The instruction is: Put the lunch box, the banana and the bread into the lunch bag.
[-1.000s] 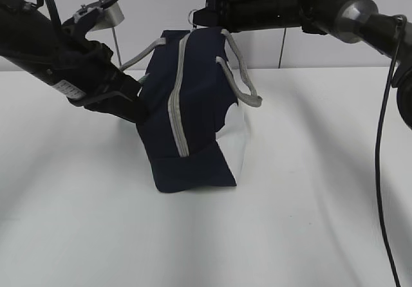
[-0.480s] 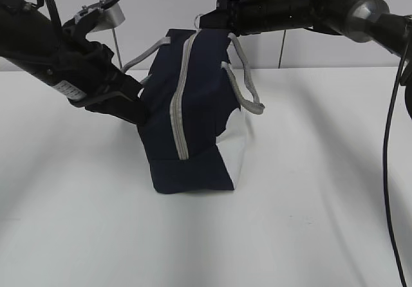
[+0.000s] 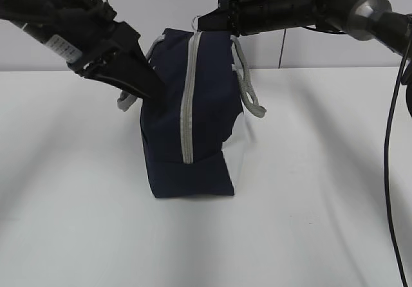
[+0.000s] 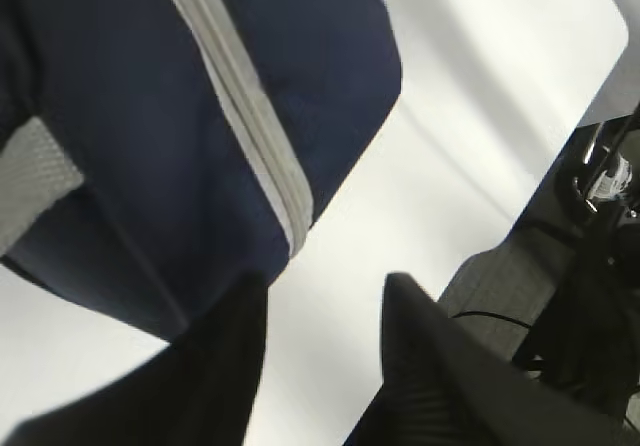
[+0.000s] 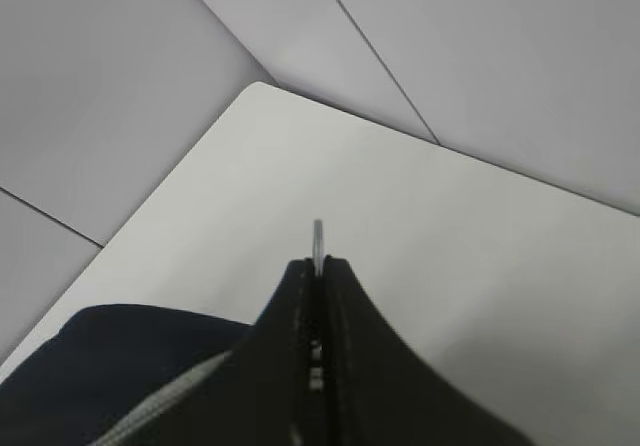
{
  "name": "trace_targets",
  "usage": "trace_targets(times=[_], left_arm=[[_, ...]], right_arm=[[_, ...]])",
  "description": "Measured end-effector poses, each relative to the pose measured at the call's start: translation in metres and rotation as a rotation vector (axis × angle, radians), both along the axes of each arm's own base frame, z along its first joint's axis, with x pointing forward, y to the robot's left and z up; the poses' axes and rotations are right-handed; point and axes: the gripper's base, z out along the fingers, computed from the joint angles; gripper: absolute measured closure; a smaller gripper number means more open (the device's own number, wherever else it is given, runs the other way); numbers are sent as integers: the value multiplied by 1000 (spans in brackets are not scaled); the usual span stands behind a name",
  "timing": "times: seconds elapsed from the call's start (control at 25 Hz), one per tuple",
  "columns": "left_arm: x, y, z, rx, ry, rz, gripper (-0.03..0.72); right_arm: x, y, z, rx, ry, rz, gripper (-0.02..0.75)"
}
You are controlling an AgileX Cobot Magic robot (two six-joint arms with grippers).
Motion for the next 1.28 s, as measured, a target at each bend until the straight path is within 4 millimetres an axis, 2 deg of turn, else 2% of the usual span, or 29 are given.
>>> trace_targets(times=[0.08,0.2,0.36,0.48,0.56,0.68,0.88,1.28], left_arm=[[0,0,10,-9,2,2,388],[5,-1,25,-45,-28,87,366],[25,3,40,-134,-147,306,360],[45,10,41,-183,-239,446,359],[59,12,34,-197,-278,508,359],[79,10,10,-185,-275,557,359],[100,8,-21,-173,-265,618,359],[108,4,-31,-255,-213,688,364]], right_arm=[[0,-2,0,0,3,6,754],[0,-6,0,1,8,8,754],[0,-8,0,4,14,6,754],[0,-8,0,4,15,7,754],[0,-8,0,6,17,7,754],[0,-8,0,6,17,7,754],[0,-8,0,7,18,6,754],[0,-8,0,7,18,6,754]])
